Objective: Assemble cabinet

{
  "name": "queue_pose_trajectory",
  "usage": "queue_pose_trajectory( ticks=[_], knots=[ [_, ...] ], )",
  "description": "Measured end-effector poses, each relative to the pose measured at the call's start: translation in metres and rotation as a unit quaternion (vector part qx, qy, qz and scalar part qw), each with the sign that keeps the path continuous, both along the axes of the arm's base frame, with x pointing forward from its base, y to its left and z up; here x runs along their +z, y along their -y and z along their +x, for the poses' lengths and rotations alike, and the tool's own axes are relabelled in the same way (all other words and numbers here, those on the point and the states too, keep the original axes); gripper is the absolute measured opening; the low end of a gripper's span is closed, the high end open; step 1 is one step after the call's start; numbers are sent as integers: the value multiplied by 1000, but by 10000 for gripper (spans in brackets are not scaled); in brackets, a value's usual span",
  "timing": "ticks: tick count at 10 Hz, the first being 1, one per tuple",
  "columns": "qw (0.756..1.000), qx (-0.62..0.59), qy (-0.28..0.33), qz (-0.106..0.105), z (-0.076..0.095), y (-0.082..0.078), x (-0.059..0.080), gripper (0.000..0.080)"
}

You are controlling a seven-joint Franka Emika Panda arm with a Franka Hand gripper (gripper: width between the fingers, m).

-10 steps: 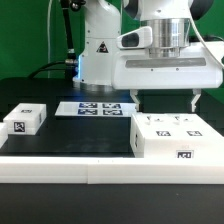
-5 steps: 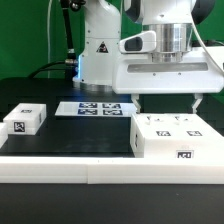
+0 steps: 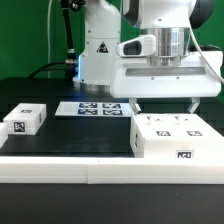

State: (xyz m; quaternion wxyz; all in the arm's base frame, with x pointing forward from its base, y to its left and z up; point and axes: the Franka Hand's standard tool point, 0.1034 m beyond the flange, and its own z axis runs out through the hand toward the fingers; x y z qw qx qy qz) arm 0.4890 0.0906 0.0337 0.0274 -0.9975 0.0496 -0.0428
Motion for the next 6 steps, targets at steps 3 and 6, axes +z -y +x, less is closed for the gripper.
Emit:
queue_pose_trajectory(
  ticks=[3,6],
  knots=[
    [1000,9,8,-3,0,0,-8,797],
    [1000,16,21,-6,2,10,-25,797]
  ],
)
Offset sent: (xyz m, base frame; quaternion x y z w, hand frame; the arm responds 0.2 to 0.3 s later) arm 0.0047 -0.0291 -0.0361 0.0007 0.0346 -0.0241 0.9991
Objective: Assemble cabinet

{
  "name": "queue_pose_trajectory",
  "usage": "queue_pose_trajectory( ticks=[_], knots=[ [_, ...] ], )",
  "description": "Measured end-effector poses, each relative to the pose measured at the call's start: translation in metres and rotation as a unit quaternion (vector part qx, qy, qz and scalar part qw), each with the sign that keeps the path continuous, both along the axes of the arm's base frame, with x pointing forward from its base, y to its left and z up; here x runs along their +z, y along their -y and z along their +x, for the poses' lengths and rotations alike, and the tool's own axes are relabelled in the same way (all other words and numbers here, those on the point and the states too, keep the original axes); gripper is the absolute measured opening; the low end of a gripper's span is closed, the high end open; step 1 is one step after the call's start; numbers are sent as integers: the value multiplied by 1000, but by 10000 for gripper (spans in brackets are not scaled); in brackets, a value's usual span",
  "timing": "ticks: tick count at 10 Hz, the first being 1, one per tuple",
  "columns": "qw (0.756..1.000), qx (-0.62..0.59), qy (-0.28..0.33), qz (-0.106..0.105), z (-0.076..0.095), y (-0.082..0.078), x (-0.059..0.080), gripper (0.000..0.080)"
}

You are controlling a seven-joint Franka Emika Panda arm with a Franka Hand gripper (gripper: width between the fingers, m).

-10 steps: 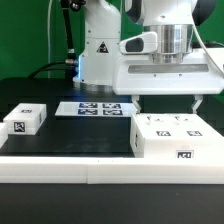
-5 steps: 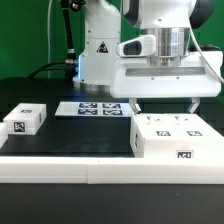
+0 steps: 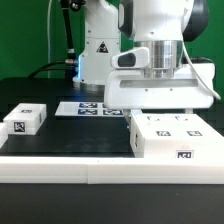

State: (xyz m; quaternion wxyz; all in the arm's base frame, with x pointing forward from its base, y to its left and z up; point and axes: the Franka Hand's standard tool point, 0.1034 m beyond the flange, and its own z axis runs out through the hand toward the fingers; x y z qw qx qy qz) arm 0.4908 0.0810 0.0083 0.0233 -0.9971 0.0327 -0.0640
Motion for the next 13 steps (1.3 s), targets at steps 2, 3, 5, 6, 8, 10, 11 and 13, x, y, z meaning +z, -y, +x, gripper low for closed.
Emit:
queue_pose_trajectory(
  ticks=[2,3,5,6,8,10,11,13],
  knots=[
    [1000,0,3,0,0,0,-2,797],
    [1000,1,8,1,1,-2,-2,797],
    [1000,5,8,1,1,-6,-3,797],
    [1000,8,9,0,1,-5,-3,751],
    [1000,13,9,-1,1,-5,-3,573],
    [1000,19,9,-1,1,-4,-3,391],
    [1000,20,9,-1,1,-5,-3,256],
    [1000,21,8,-2,0,-5,-3,119]
  ],
)
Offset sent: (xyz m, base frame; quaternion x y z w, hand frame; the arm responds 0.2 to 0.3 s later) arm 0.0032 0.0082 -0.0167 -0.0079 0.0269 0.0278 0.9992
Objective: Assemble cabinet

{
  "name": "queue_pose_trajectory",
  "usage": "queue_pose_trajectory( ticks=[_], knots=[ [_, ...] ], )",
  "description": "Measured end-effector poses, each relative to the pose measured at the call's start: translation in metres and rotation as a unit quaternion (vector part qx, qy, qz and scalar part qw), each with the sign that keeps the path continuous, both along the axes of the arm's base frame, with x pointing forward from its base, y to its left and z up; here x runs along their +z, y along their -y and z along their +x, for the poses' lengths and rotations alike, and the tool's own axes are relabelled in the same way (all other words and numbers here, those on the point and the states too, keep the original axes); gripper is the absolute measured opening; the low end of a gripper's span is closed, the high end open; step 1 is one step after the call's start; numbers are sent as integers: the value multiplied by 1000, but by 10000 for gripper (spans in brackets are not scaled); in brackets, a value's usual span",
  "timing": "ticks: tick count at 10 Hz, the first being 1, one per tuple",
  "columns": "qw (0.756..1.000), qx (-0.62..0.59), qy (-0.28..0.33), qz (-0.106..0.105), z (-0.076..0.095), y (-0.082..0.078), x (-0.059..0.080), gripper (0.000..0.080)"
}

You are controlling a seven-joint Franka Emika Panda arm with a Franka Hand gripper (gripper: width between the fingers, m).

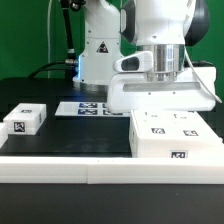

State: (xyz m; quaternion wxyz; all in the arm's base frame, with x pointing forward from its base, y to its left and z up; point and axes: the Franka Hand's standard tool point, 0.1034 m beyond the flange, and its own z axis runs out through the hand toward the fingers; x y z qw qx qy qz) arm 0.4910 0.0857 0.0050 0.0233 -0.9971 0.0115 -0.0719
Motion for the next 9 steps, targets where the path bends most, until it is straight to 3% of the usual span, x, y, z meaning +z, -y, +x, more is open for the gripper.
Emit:
queue_pose_trajectory(
  ticks=[1,2,6,9],
  knots=[
    [1000,0,0,0,0,0,0,36],
    [1000,0,0,0,0,0,0,12],
    [1000,1,-2,0,0,0,2,2],
    [1000,7,-4,1,8,2,40,2]
  ],
)
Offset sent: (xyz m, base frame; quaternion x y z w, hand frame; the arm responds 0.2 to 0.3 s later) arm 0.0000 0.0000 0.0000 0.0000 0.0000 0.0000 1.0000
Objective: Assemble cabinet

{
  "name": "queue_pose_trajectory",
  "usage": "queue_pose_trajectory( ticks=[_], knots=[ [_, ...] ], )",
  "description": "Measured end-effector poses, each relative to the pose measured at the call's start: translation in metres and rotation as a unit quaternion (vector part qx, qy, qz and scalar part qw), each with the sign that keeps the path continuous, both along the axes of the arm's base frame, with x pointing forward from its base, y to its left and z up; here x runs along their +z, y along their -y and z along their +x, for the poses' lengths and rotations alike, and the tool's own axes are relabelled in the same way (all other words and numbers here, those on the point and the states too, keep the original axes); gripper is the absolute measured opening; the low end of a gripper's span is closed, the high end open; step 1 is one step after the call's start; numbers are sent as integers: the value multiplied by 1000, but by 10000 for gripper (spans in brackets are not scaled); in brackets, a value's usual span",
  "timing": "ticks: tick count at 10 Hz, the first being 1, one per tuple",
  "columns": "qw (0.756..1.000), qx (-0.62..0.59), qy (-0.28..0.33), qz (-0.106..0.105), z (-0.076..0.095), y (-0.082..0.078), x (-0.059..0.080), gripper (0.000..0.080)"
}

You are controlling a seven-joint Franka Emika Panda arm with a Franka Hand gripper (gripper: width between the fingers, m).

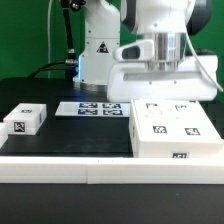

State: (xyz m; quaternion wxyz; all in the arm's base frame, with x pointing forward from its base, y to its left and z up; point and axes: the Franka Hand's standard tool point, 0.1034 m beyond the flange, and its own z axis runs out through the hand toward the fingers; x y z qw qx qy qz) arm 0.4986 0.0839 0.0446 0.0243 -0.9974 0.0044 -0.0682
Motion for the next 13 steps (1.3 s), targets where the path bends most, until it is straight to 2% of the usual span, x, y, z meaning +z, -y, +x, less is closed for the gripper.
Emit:
queue_pose_trajectory(
  ticks=[2,4,8,9,11,13],
  knots=[
    [1000,2,-6,1,5,-2,22,2],
    [1000,2,-7,1,3,-2,14,2],
    [1000,6,-10,-1,2,1,12,2],
    [1000,7,-17,-1,2,0,18,2],
    [999,10,-36,-1,7,-1,42,2],
    [999,11,-51,-1,22,-1,57,2]
  ],
)
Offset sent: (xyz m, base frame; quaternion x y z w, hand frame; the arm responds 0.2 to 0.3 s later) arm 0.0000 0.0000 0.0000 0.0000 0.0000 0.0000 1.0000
